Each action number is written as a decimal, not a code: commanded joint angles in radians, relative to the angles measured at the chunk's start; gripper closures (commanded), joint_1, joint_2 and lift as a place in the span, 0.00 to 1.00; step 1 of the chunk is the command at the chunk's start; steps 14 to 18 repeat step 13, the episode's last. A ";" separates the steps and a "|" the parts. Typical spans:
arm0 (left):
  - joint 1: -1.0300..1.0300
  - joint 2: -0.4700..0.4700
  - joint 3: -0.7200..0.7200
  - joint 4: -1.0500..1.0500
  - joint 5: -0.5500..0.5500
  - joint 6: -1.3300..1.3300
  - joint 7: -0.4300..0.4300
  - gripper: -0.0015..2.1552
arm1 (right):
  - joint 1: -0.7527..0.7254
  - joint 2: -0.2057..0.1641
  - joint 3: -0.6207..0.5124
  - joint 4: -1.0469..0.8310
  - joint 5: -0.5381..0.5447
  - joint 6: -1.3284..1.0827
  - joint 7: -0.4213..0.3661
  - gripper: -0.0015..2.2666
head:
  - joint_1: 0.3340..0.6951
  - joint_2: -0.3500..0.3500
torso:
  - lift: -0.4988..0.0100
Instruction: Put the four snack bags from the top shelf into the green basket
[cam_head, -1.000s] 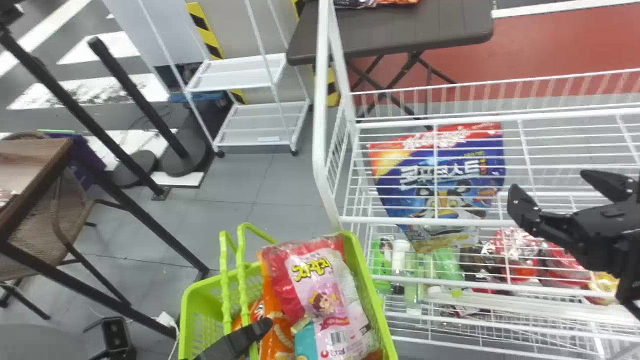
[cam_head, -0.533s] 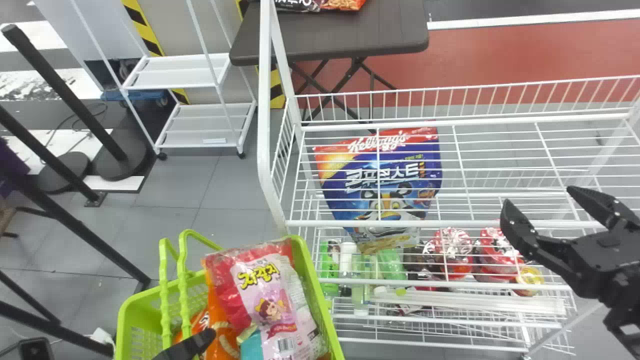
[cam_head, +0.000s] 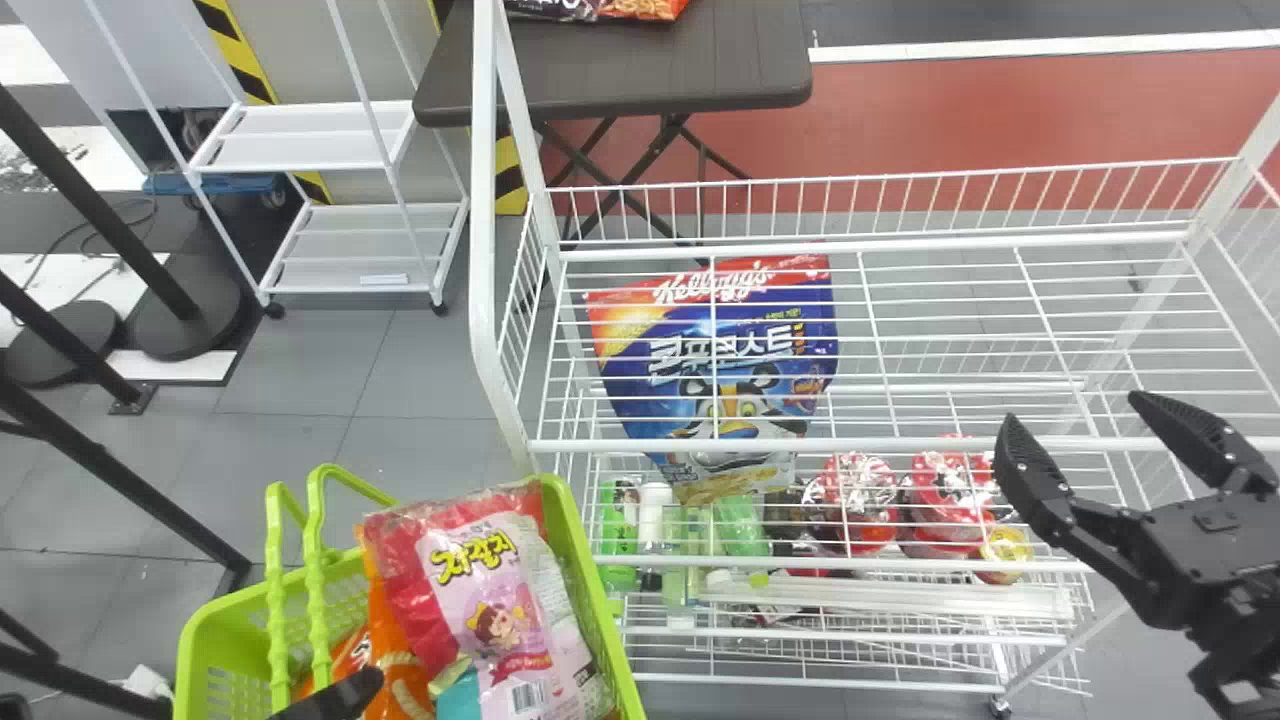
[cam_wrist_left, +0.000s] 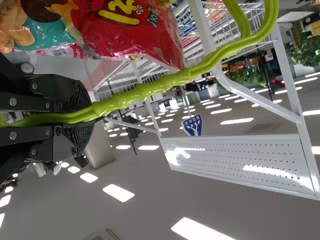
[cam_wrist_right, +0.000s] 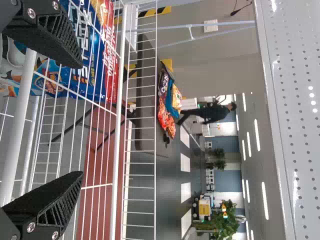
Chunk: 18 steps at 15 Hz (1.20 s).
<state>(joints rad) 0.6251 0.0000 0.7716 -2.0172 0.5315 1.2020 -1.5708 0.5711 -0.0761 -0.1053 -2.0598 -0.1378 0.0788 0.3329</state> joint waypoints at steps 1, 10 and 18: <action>0.001 -0.003 0.000 0.000 0.001 0.000 -0.010 1.00 | 0.009 0.002 -0.001 -0.003 0.000 -0.012 0.000 0.02 | 1.00 0.65 | 0.98; -0.002 -0.003 -0.002 0.002 0.001 0.000 -0.010 1.00 | 0.019 0.010 0.004 -0.010 0.000 -0.015 0.000 0.02 | 1.00 0.65 | 0.98; -0.002 -0.003 -0.002 0.002 0.001 0.000 -0.010 1.00 | 0.021 0.010 0.004 -0.011 0.000 -0.015 0.000 0.02 | 1.00 0.66 | 0.98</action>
